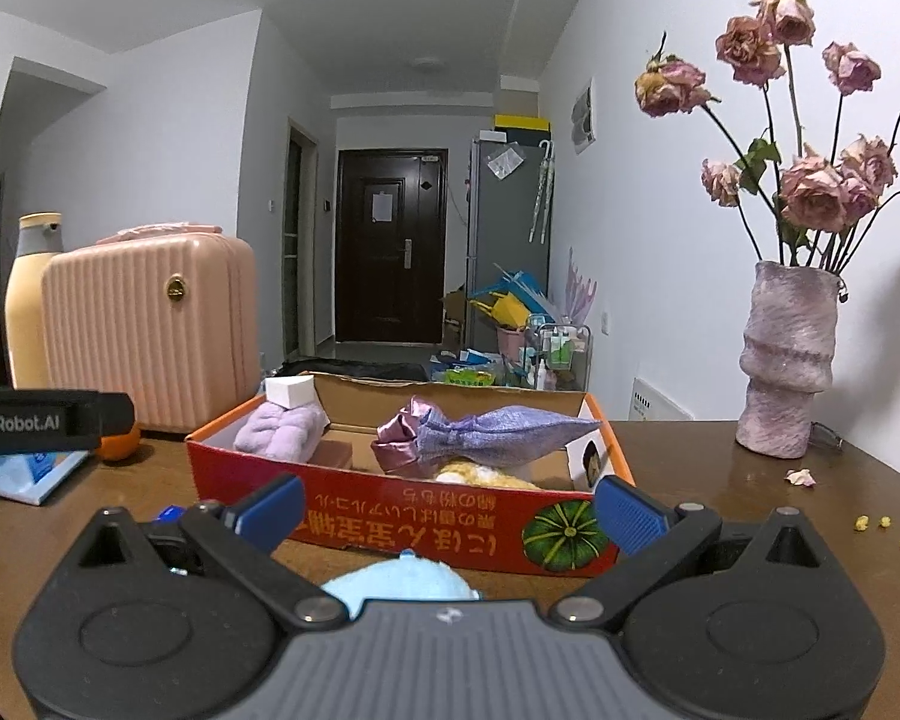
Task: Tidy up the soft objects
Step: 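Withdraw both tools from the box back over the remaining items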
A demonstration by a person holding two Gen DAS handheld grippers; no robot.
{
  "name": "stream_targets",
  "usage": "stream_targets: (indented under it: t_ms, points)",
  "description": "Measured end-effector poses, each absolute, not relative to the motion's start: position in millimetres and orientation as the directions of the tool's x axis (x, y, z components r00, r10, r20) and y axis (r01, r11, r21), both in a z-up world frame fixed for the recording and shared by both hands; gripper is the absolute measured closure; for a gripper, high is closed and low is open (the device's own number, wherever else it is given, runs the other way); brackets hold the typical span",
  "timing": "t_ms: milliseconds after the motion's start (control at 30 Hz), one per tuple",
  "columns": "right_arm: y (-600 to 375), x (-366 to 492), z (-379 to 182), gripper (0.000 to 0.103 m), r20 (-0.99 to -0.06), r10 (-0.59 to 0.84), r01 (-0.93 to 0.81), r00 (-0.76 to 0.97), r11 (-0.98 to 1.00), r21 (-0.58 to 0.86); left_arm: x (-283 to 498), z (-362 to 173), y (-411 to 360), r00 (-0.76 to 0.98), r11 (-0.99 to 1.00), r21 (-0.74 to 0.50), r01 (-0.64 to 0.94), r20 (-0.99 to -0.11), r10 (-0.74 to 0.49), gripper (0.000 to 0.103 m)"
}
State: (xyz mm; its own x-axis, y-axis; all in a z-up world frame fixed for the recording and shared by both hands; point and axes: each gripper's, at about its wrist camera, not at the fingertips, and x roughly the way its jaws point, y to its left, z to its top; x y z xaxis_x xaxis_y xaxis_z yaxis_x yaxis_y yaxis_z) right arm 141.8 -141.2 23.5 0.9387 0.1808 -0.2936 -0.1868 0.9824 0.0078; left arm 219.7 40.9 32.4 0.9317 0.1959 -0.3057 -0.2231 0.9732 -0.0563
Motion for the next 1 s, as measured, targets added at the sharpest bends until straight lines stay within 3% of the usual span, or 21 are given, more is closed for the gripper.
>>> stream_targets:
  t_ms: [1000]
  points:
    - [-176,65,4,0.0,-0.323,0.214,-0.229,0.922,0.973,-0.01,120,8,37,0.932,0.992,-0.044,-0.118,-0.349,0.095,0.0]
